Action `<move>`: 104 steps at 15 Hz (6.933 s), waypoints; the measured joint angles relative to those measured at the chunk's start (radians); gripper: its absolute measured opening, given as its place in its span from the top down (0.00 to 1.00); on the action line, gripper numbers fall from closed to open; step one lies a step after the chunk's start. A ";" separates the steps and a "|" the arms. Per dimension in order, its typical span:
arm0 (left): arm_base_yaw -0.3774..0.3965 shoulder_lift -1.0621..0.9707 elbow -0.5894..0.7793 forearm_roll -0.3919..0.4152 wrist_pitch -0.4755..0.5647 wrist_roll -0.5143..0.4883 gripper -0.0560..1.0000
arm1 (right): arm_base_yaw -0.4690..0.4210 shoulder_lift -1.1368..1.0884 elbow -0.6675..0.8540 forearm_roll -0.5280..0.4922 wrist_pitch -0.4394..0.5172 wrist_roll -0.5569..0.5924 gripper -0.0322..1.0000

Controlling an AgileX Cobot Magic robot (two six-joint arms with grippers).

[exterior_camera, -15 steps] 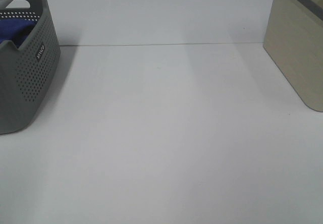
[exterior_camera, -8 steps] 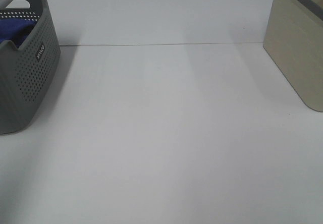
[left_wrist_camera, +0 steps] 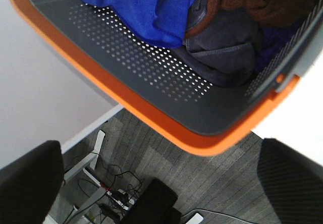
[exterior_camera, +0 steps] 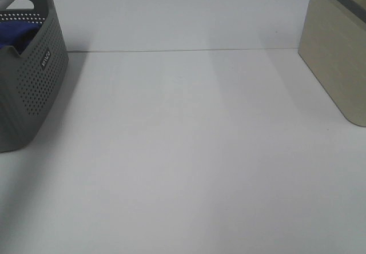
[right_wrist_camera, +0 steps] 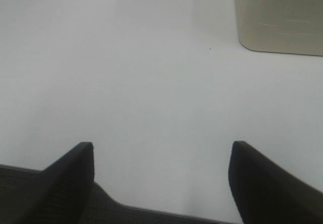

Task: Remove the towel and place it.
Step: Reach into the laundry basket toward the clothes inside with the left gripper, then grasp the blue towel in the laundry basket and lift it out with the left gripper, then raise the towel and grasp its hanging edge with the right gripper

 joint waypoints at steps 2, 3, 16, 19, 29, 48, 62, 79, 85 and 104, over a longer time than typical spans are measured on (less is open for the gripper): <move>0.000 0.167 -0.105 0.002 -0.014 0.042 0.01 | 0.000 0.000 0.000 0.000 0.000 0.000 0.26; 0.000 0.250 -0.149 0.003 -0.023 0.060 0.01 | 0.000 0.000 0.000 0.000 0.000 0.000 0.26; 0.063 0.630 -0.267 0.018 -0.140 0.194 0.01 | 0.000 0.000 0.000 0.000 -0.001 0.000 0.26; 0.063 0.634 -0.271 -0.012 -0.142 0.228 0.01 | 0.000 0.000 0.000 0.000 -0.001 0.000 0.26; 0.063 0.689 -0.271 0.022 -0.102 0.251 0.56 | 0.000 0.000 0.000 0.000 -0.001 0.000 0.26; 0.055 0.408 -0.328 -0.031 -0.051 0.123 0.95 | 0.000 0.000 0.000 0.000 -0.001 0.000 0.26; -0.013 -0.021 -0.329 -0.226 -0.098 0.044 0.95 | 0.000 0.022 -0.008 0.181 -0.045 -0.102 0.26; -0.685 0.067 -0.329 0.139 -0.468 -0.567 0.95 | 0.000 0.899 -0.014 1.411 -0.255 -1.488 0.26; -0.841 0.076 -0.329 0.148 -0.456 -0.536 0.95 | 0.000 1.384 -0.168 1.555 0.010 -1.909 0.26; -0.922 0.076 -0.329 0.103 -0.443 -0.500 0.95 | 0.285 1.866 -0.546 1.562 0.015 -1.945 0.27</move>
